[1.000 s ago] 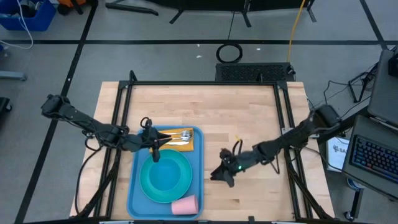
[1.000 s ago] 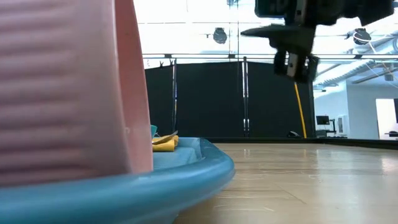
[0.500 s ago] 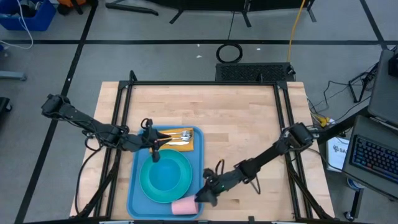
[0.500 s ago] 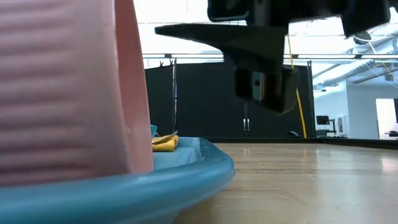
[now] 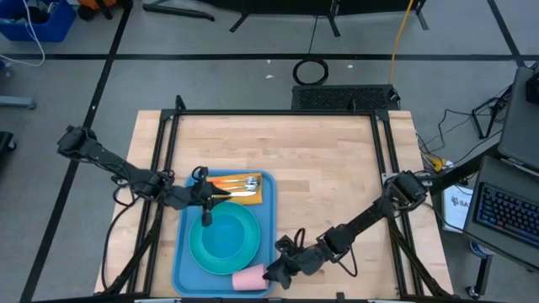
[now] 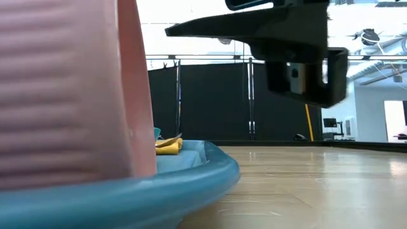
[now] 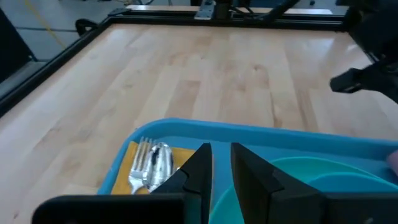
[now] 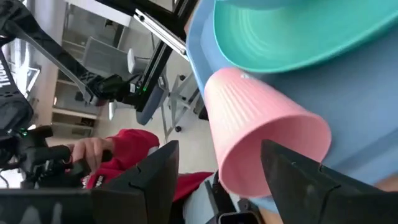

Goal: Set up tray
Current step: Adjust the pink cup on the blue serving tray

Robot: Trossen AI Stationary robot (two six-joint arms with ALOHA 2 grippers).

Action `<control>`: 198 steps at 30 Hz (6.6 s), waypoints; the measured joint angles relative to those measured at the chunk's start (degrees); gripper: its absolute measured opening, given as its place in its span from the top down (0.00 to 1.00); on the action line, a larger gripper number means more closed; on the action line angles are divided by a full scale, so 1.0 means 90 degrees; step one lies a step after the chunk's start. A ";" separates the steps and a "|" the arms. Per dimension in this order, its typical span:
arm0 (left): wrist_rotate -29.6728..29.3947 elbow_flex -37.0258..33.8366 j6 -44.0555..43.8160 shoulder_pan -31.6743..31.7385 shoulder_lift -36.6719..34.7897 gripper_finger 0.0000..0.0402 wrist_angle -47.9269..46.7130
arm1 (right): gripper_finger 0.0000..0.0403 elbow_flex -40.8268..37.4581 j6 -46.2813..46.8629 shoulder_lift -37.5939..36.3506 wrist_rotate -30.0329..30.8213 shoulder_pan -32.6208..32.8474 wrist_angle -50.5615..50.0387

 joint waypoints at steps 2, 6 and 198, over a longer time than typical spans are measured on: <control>0.0017 0.0000 -0.0021 -0.0063 0.0000 0.84 -0.0013 | 0.46 0.0011 0.0142 0.0060 0.0048 0.0037 0.0017; 0.0017 0.0000 -0.0025 -0.0199 0.0000 0.84 -0.0080 | 0.46 0.0278 0.0363 0.0501 0.0024 0.0076 0.0024; -0.0097 -0.0342 -0.0562 -0.0303 0.0022 0.84 -0.0344 | 0.99 0.6409 -1.0452 0.1846 -0.0417 -0.0045 -0.9418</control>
